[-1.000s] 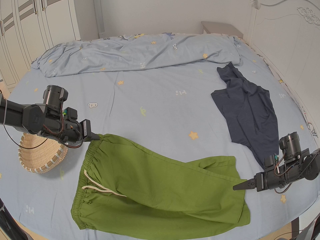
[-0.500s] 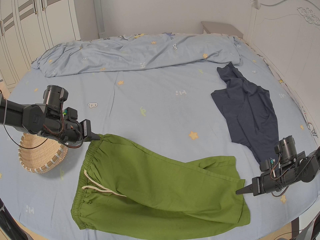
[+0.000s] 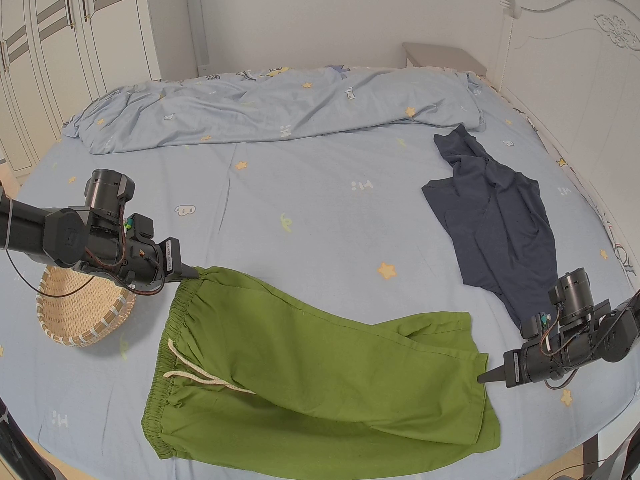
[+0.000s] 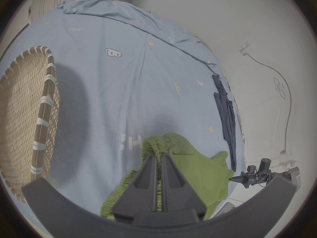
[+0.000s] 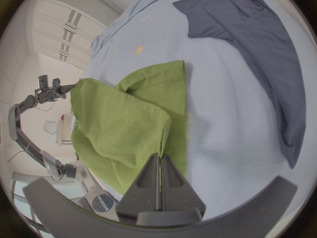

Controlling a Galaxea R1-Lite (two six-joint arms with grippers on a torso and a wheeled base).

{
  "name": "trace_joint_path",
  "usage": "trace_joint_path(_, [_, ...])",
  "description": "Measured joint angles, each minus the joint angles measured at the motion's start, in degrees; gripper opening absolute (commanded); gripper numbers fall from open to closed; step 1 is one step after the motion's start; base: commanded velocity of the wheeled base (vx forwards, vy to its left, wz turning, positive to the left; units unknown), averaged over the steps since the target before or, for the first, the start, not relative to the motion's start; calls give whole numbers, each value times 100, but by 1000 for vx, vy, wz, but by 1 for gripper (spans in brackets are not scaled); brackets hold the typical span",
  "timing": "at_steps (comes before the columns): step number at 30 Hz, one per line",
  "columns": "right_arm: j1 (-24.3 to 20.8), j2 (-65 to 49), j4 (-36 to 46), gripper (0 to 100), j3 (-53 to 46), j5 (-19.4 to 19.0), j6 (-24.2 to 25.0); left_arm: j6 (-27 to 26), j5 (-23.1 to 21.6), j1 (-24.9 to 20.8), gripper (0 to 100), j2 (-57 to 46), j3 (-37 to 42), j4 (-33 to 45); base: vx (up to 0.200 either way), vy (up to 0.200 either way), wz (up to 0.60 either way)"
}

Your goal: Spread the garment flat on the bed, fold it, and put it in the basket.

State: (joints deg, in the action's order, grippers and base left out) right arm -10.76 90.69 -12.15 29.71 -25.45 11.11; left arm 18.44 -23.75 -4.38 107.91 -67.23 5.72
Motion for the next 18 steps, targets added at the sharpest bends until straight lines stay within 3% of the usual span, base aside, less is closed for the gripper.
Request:
trace_joint_path(5, [-72,0,52,0,427,545,-7,0,-4,79,0,-72,-5,0,0,0,0])
trace_joint_path(9, [-127,5,356,0,990,663,-24,-2,-1,155,0,-140,-11,-39,0,0,0])
trace_joint_path(14, [-168,16,1321,0,2065,747,-183,-6,0,267,0,-218,-13,-134,0,0,0])
trace_joint_path(18, [-222,94,1774,0,2983,1008,-306,-5,0,367,0,-251,-16,-288,0,0,0])
